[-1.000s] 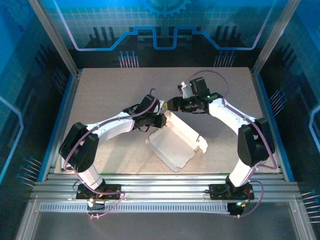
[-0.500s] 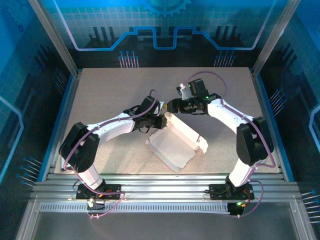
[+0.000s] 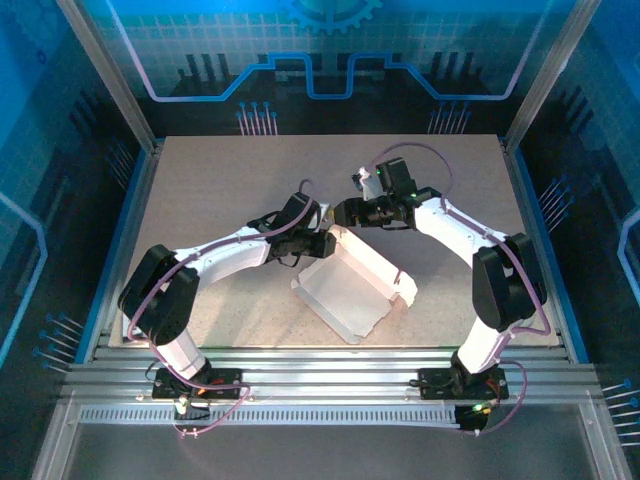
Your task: Fold the paper box
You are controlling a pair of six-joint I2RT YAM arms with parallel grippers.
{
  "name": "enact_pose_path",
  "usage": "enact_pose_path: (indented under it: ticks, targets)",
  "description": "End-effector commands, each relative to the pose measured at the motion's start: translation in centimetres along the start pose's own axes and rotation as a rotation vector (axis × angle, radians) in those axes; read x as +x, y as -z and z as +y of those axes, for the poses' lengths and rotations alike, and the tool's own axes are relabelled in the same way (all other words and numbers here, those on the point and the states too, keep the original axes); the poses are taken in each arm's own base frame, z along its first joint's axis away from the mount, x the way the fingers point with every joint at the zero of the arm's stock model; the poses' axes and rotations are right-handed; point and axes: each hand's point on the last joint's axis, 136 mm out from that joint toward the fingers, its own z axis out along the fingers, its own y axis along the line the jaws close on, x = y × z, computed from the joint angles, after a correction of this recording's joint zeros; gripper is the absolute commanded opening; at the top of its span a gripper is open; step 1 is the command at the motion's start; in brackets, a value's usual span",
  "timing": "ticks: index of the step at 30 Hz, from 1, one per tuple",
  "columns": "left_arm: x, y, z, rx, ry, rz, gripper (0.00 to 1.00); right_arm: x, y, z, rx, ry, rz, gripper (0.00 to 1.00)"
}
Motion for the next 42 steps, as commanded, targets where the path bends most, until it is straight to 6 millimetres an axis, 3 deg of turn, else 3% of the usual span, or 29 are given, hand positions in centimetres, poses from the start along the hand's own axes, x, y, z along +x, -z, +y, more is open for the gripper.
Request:
enact_pose_path:
  ticks: [1, 22, 42]
  targets:
    - [-0.9, 0.5, -1.9, 0.059, -0.016, -0.026, 0.28, 0.7, -0.8, 0.0, 0.008, 0.019, 0.026, 0.63]
    - [-0.5, 0.6, -1.7, 0.063, 0.01, -0.032, 0.33, 0.8, -1.6, 0.5, -0.018, 0.022, 0.016, 0.64]
    - [-0.7, 0.5, -2.1, 0.092, 0.017, -0.05, 0.37, 0.1, -0.6, 1.1, -0.025, 0.048, -0.024, 0.66]
